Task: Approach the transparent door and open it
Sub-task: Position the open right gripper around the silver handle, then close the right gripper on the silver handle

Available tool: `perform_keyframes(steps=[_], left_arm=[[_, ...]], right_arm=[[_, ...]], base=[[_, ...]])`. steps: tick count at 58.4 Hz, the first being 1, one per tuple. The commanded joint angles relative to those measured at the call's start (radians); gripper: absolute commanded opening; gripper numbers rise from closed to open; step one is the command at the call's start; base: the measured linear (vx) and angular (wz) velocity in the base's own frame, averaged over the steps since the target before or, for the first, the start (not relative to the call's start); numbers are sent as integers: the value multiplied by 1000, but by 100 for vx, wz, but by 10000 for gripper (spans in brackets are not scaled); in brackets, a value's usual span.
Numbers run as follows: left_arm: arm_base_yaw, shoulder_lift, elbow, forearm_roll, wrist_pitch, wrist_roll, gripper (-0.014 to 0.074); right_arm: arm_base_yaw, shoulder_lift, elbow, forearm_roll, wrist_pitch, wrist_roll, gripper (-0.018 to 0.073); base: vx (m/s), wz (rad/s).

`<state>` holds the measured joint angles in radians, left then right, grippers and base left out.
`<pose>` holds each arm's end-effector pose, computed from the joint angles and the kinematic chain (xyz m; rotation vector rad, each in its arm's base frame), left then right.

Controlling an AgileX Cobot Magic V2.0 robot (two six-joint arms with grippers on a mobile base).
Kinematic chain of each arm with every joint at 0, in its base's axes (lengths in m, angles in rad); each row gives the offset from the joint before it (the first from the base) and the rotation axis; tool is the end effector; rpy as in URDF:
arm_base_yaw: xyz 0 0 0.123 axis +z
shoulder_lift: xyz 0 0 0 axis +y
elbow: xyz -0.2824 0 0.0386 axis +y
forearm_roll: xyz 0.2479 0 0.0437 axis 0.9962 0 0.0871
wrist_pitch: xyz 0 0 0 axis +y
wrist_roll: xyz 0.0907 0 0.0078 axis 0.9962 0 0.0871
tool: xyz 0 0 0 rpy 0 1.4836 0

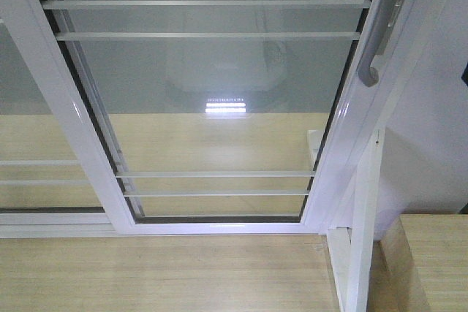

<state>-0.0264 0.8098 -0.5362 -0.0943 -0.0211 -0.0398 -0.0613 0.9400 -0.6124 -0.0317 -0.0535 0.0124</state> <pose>0.1734 -0.0044 0.3141 -0.0950 1.7350 -0.1162 0.2024 -0.0123 0.3184 0.0357 1.7577 -0.0572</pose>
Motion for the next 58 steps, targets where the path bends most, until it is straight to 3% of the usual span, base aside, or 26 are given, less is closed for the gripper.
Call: perform_keyframes(steps=[1, 10, 19, 41, 58], left_arm=[[-4, 14, -34, -3, -95, -13, 279], [-4, 37, -34, -3, -98, -13, 319], [-4, 53, -34, -3, -98, -13, 318], [-4, 63, -34, -2, -98, -13, 318], [-4, 63, -34, -2, -98, -13, 318]], right_arm=[[-6, 50, -30, 8, -145, 25, 321], [-4, 177, -32, -28, -252, 53, 421], [-4, 306, -73, -124, -312, 86, 420], [-4, 560, -275, -388, -412, 384, 414], [-4, 674, -420, -535, -442, 535, 414]], base=[[0, 0], [0, 0], [0, 0], [0, 0], [0, 0]])
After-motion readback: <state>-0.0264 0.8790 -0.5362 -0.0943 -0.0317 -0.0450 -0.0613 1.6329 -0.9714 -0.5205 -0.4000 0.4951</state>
